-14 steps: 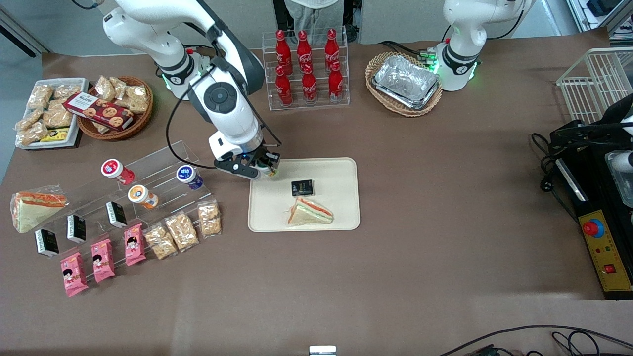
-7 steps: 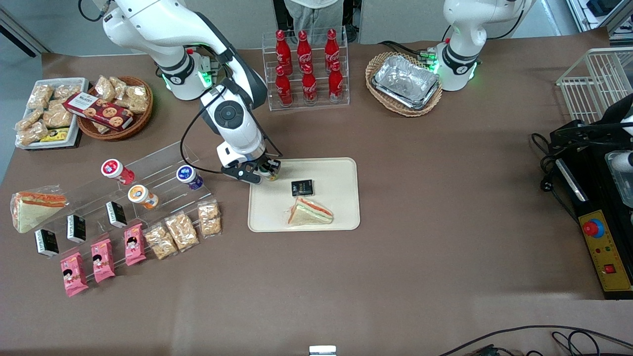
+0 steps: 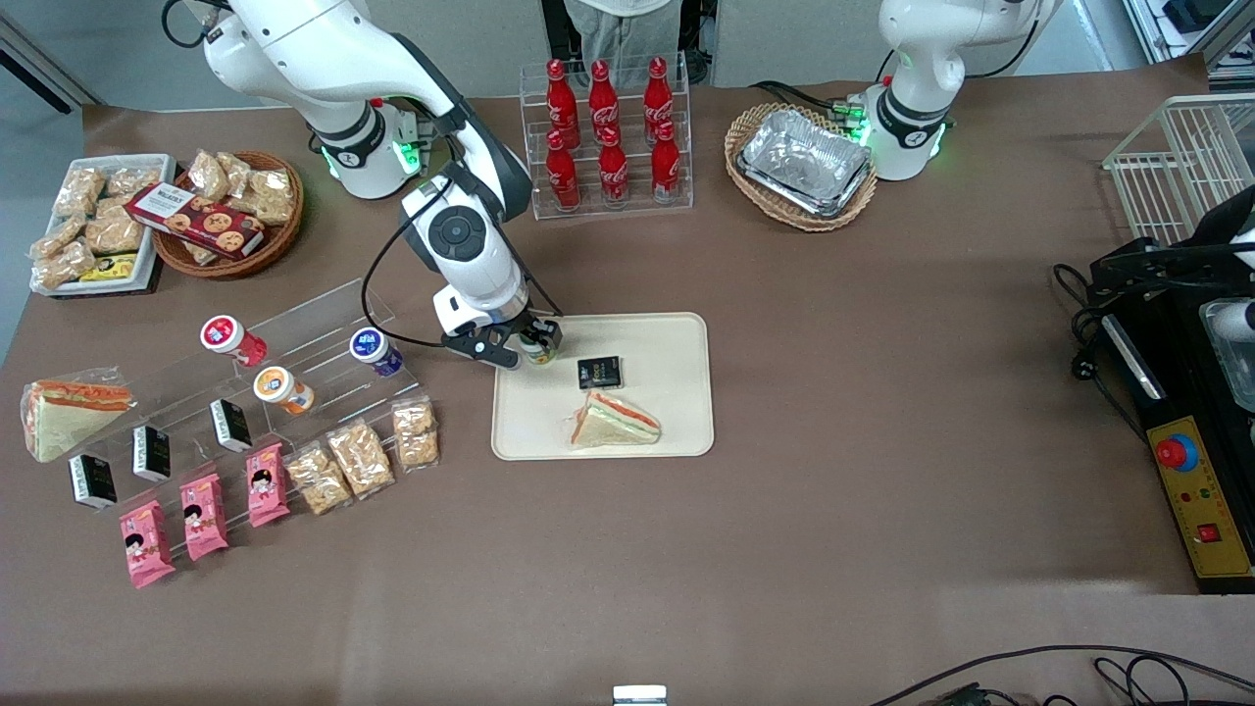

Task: Place green gum on tray
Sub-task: 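Lower the green bottle onto the tray beside the black card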

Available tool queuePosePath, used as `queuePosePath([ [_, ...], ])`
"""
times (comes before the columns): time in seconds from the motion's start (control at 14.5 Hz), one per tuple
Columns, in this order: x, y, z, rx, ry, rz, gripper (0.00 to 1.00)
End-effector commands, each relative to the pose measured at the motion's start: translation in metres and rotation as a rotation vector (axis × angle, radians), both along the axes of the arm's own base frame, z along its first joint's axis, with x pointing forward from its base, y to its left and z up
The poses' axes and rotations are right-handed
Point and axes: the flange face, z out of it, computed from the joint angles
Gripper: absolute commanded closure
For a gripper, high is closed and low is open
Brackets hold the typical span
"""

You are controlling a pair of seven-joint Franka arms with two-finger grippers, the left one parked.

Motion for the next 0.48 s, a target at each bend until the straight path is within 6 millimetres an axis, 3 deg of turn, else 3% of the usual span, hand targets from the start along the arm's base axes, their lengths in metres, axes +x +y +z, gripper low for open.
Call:
queuePosePath([
  [0.0,0.003,0.002,0.004,0.012,-0.017,-0.028,0.0],
  [0.21,0.006,0.001,0.023,0.017,-0.029,-0.023,0.0],
  [0.28,0.008,-0.002,0.038,0.011,-0.022,-0.019,0.0],
  [0.41,0.018,-0.001,0.087,-0.012,0.007,0.001,0.0],
])
